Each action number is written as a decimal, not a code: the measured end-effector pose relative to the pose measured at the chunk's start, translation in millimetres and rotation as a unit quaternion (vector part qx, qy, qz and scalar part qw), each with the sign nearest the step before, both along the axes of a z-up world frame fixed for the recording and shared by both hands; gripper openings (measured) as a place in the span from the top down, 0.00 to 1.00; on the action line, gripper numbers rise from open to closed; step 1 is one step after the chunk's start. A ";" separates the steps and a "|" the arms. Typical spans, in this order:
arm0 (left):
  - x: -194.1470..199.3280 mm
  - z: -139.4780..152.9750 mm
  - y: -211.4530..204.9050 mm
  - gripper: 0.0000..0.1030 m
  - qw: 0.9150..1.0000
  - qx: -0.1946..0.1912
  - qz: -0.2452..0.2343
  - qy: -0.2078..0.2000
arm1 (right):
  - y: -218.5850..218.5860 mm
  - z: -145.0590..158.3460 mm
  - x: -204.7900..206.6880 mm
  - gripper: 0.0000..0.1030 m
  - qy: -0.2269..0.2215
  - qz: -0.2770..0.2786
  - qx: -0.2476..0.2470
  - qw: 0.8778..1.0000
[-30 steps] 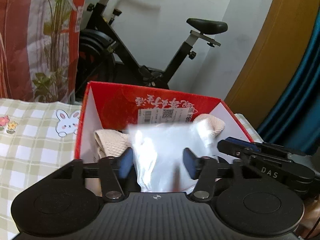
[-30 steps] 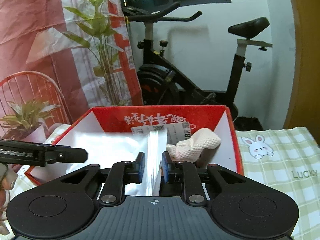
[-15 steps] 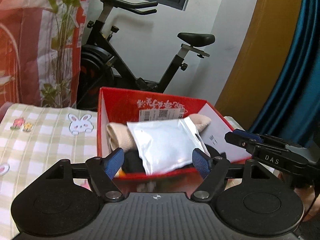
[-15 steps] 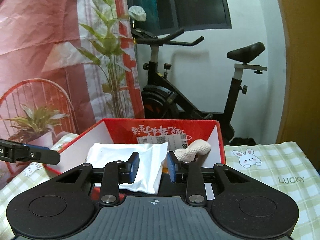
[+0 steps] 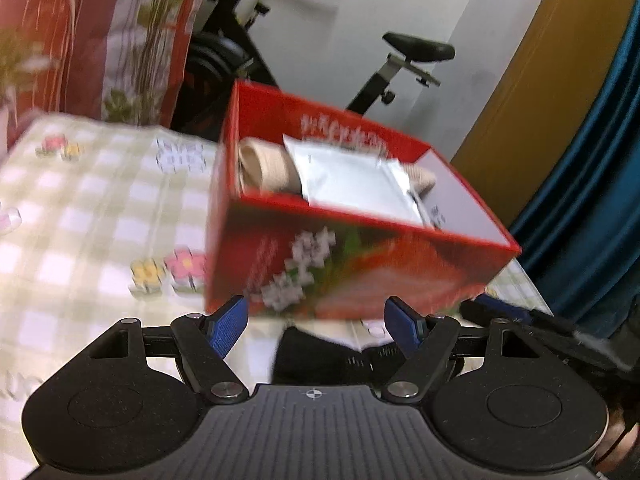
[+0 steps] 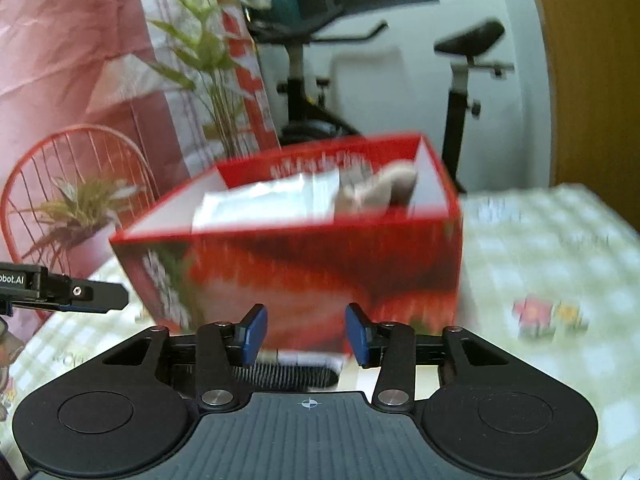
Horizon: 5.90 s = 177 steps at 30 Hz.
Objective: Organize soft objects
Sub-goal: 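Move both tools down to the black gloves beside the box, then close both tools on the black gloves, then lift the black gloves with both tools and carry them over the box, then lower the gloves into the box and open both tools, then move both tools down to the pink knit towel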
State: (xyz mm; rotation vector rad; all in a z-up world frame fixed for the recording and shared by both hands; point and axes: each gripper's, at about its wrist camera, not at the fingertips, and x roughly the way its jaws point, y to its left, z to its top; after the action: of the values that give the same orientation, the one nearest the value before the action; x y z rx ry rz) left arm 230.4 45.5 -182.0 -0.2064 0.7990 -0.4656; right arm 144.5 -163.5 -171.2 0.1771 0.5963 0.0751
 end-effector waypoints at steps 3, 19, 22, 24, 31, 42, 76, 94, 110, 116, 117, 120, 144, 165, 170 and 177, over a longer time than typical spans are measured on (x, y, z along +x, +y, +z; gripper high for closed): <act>0.8 -17.4 -7.8 0.25 1.000 0.006 0.000 0.018 | 7.2 -19.6 -4.0 0.56 0.022 0.009 0.002 1.000; 8.3 -56.8 -23.4 0.67 0.999 -0.002 0.003 0.043 | 8.1 -50.9 -1.8 0.74 0.061 0.039 0.014 0.997; 1.2 -54.8 -23.3 0.69 0.999 0.001 0.007 0.039 | 5.8 -51.4 -4.1 0.79 0.059 0.043 0.020 0.997; -3.6 -56.0 -22.1 0.69 0.999 -0.004 0.013 0.041 | 3.5 -51.3 -5.4 0.80 0.059 0.043 0.028 0.997; -20.5 -59.2 -20.6 0.69 0.998 -0.017 0.029 0.047 | 2.2 -51.4 -6.4 0.83 0.057 0.046 0.033 0.997; -26.5 -63.7 -17.6 0.69 0.998 -0.023 0.034 0.047 | 3.5 -53.0 -6.0 0.83 0.054 0.056 0.022 0.997; -46.2 19.4 -29.2 0.74 0.998 -0.041 0.007 -0.045 | -2.4 24.6 -24.9 0.89 -0.035 0.052 0.017 0.998; -19.0 66.3 -31.6 0.74 0.993 -0.054 0.001 -0.109 | -5.3 92.6 15.4 0.89 -0.086 0.071 -0.007 0.994; 67.9 74.0 -38.5 0.74 0.995 -0.021 0.027 -0.091 | -0.4 91.6 129.1 0.89 -0.057 0.066 -0.048 0.995; 92.0 63.3 -43.2 0.74 0.997 -0.005 0.030 -0.073 | 0.7 75.4 156.5 0.89 -0.028 0.064 -0.070 0.995; 94.8 61.3 -44.2 0.74 0.997 -0.001 0.030 -0.070 | 0.8 73.7 160.5 0.89 -0.023 0.064 -0.071 0.995; 101.4 56.2 -45.6 0.73 0.998 0.004 0.032 -0.063 | 1.3 69.5 171.1 0.89 -0.006 0.061 -0.075 0.995; 66.3 68.6 -40.2 0.03 0.995 0.054 0.011 -0.089 | -21.7 69.9 127.6 0.20 0.007 0.034 -0.080 0.996; -15.0 50.7 -15.6 0.00 0.996 0.059 0.008 -0.072 | -23.6 74.6 34.9 0.00 -0.028 0.024 -0.079 0.996; -28.6 39.3 -13.2 0.00 0.997 0.056 0.007 -0.060 | -21.3 68.7 6.4 0.00 -0.038 0.027 -0.085 0.995; -43.9 4.5 -12.8 0.00 0.999 0.052 0.005 -0.016 | -20.6 35.2 -30.5 0.00 0.014 0.034 -0.080 0.996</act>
State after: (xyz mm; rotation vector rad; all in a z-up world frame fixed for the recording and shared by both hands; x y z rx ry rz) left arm 186.5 32.7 -177.5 -0.1070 0.7882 -0.4156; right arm 114.0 -184.1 -136.0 0.0021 0.6331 0.0910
